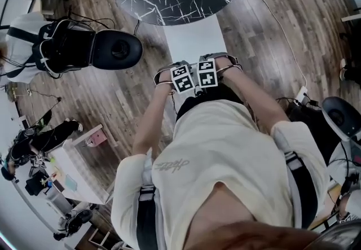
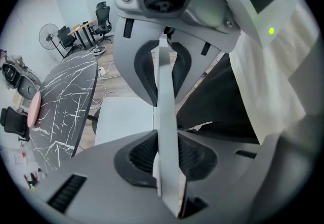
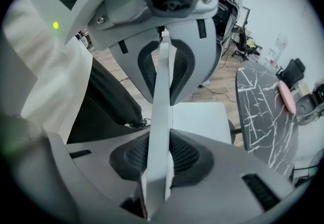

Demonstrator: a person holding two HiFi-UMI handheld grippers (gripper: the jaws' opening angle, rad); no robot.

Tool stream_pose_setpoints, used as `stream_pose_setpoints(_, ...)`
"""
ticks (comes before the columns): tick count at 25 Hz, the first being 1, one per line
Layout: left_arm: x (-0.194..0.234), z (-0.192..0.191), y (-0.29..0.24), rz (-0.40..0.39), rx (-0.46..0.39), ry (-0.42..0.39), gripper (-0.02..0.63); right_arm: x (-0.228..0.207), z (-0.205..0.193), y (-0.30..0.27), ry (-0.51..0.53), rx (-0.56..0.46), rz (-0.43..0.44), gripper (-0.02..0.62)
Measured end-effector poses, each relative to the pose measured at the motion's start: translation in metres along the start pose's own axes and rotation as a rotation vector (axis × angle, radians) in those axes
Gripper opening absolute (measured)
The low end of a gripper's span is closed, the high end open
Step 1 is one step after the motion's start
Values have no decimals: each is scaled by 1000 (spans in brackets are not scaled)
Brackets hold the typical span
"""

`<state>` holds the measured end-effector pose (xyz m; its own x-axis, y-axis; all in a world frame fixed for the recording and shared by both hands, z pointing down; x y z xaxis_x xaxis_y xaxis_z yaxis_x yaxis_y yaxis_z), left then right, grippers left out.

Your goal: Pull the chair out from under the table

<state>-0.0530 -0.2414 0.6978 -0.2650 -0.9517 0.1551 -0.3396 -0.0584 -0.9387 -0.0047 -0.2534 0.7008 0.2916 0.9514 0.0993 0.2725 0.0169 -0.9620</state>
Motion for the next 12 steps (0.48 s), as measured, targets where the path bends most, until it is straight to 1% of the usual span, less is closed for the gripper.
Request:
stream_pose_setpoints(4, -20, 1, -3, -5, -9, 2, 89, 20, 0, 3, 5, 5, 3, 86)
stream_pose_setpoints(12, -55, -1, -13, -16, -27, -13, 89, 58, -1, 2, -25, 28, 1, 86)
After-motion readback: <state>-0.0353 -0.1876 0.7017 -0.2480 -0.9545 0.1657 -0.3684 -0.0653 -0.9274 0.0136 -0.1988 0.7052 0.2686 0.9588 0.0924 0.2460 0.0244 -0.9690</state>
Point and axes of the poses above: the fingertips, and each gripper's own axes: y backward along the fingers, x to its left, z out of its top, the point moved 6 cm from there along y, backward along the fingers, and after that the axes turned 7 degrees about -z, right-handed, at the moved point
